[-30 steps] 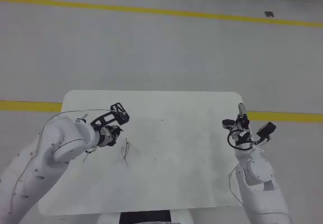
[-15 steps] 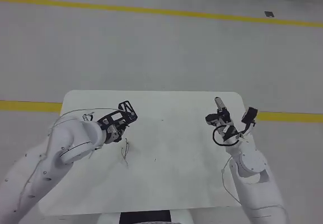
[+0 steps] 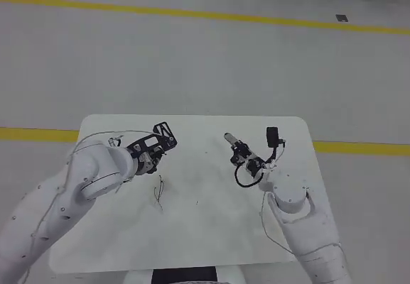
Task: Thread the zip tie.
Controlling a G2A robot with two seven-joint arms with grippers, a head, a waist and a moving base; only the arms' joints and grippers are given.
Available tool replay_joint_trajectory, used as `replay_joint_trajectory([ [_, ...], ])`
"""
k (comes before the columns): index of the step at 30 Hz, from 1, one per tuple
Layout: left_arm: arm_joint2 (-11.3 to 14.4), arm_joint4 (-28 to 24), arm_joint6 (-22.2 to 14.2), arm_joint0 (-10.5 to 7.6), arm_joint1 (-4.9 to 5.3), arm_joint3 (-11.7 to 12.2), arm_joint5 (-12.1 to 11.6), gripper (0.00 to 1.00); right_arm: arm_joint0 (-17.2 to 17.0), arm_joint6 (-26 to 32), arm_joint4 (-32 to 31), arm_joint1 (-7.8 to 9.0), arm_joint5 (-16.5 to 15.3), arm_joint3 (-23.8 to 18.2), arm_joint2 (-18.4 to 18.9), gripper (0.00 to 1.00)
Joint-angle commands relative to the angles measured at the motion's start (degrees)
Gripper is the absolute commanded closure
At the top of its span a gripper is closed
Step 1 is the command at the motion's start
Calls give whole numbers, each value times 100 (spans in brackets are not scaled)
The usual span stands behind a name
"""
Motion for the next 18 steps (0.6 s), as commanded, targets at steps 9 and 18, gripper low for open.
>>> replay_joint_trajectory([
  [9, -4, 16, -5, -3, 1, 3, 18, 100, -10, -144, 21, -3, -58, -23, 42, 0],
  [18, 376, 206, 426, -131, -18, 143, -26, 100, 618, 598, 59, -80, 131, 328, -546, 0],
])
